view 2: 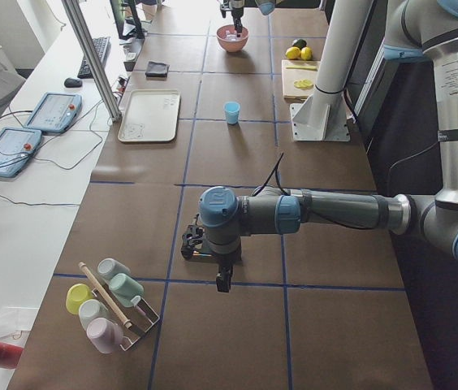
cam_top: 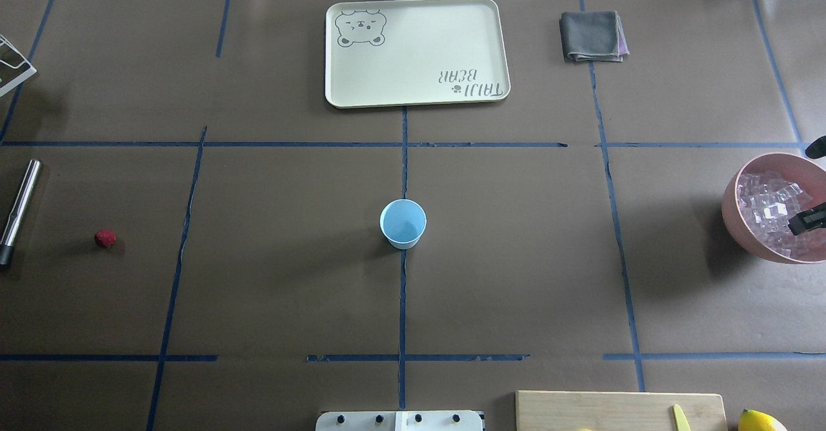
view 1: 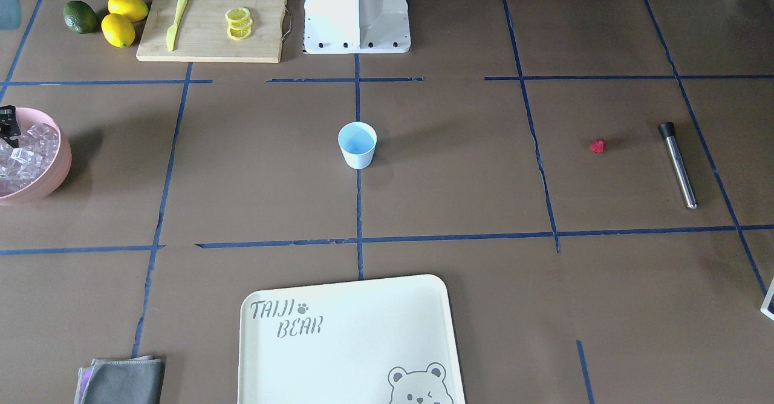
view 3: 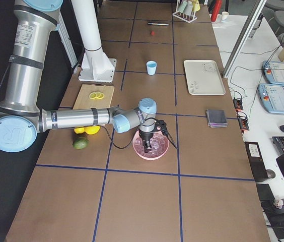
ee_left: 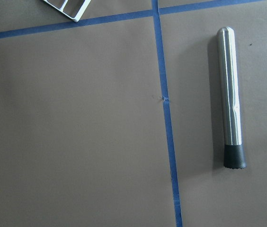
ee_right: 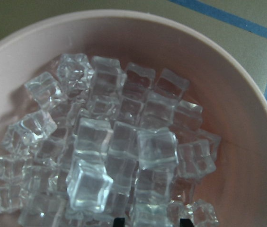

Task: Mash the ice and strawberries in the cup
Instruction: 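Grasp an ice cube with the right gripper and lift it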

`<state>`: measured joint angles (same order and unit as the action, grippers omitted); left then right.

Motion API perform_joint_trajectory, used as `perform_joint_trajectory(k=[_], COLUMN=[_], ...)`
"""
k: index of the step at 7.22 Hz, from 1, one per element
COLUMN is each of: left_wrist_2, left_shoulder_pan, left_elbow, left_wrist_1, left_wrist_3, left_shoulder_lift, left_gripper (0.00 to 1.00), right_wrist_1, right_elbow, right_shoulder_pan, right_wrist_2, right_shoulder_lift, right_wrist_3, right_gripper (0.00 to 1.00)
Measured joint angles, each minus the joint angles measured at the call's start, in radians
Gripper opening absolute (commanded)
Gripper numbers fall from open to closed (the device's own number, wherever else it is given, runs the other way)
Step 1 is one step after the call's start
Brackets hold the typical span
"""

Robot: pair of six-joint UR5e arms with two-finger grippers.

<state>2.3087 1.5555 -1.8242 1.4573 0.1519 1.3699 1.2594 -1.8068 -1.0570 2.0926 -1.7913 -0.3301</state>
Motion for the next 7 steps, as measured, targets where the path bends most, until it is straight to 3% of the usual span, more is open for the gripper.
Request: perform_joint_trajectory(k=[6, 7], left_wrist_2=[0.001, 0.001], left_shoulder_pan=[0.0, 0.0], left_elbow=[-0.001, -0.001], left_wrist_1=[-0.001, -0.001], left_wrist_3=[0.0, 0.0], left_shoulder_lift=[0.0, -0.001], left_gripper=[1.0, 1.0], right_wrist_1=[0.006, 0.018], right_elbow=[-0.052, -0.086], right_shoulder_pan=[-0.02, -0.033], right_wrist_2=[0.012, 0.014], right_shoulder_lift=[0.001, 0.001], right_wrist_3=[-0.001, -0.002], right_gripper=[0.16, 0.1])
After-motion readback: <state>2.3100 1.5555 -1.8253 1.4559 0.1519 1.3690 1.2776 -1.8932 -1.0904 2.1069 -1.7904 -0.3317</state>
